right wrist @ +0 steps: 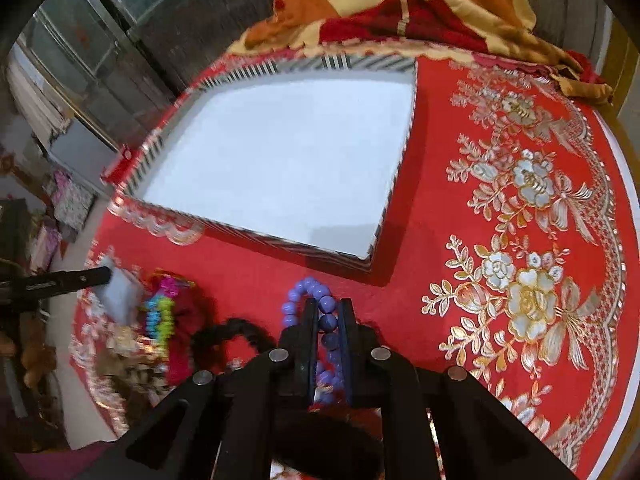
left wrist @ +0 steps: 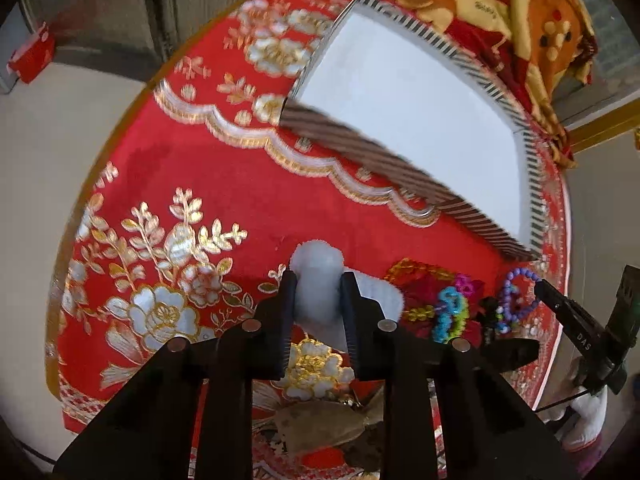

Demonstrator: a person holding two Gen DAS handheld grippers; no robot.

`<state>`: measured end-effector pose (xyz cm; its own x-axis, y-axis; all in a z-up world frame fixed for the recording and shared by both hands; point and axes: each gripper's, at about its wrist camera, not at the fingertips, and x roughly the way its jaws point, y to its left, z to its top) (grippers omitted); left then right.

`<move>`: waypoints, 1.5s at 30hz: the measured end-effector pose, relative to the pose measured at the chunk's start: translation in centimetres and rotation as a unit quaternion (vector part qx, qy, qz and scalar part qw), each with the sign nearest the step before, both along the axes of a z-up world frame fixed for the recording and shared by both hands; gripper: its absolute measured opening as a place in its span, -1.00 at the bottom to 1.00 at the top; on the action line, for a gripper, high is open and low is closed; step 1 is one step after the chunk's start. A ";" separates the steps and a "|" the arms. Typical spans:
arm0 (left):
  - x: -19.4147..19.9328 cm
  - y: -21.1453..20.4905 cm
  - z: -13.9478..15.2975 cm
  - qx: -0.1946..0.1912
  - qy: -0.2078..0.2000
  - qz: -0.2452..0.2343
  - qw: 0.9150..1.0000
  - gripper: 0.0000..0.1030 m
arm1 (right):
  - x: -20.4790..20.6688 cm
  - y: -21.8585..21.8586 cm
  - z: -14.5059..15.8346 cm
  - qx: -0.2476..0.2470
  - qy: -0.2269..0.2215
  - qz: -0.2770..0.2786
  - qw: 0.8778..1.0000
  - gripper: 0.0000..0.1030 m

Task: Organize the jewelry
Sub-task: 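Carry the cloth into the white tray with the left tool while the right tool carries the bracelet there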

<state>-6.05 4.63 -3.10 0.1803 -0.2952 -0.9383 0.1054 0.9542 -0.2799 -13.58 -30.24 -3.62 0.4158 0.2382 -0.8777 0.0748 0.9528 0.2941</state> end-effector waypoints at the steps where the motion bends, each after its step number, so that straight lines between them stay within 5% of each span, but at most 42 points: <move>1: -0.1 0.1 0.4 -0.001 -0.006 -0.002 1.000 -0.60 | -0.3 0.0 0.8 0.001 -0.008 -0.002 1.000 -0.83; 10: 0.7 -0.1 4.2 -0.016 -0.048 -0.016 0.999 -0.61 | -1.2 1.1 6.0 0.002 -0.062 -0.004 0.998 -0.83; 26: 4.0 -3.0 7.0 0.036 -0.122 -0.040 0.991 -0.61 | 2.5 3.6 8.4 -0.010 -0.084 0.032 0.996 -0.83; 45: 10.9 -6.1 3.9 0.041 -0.105 -0.007 0.994 -0.61 | 15.3 9.9 7.9 -0.014 -0.088 0.119 0.989 -0.82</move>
<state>4.87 -1.43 0.81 0.3705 -0.2220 -0.9019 0.1656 0.9712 -0.1711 1.69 -20.31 4.29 0.4980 0.3252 -0.8039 -0.2030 0.9450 0.2565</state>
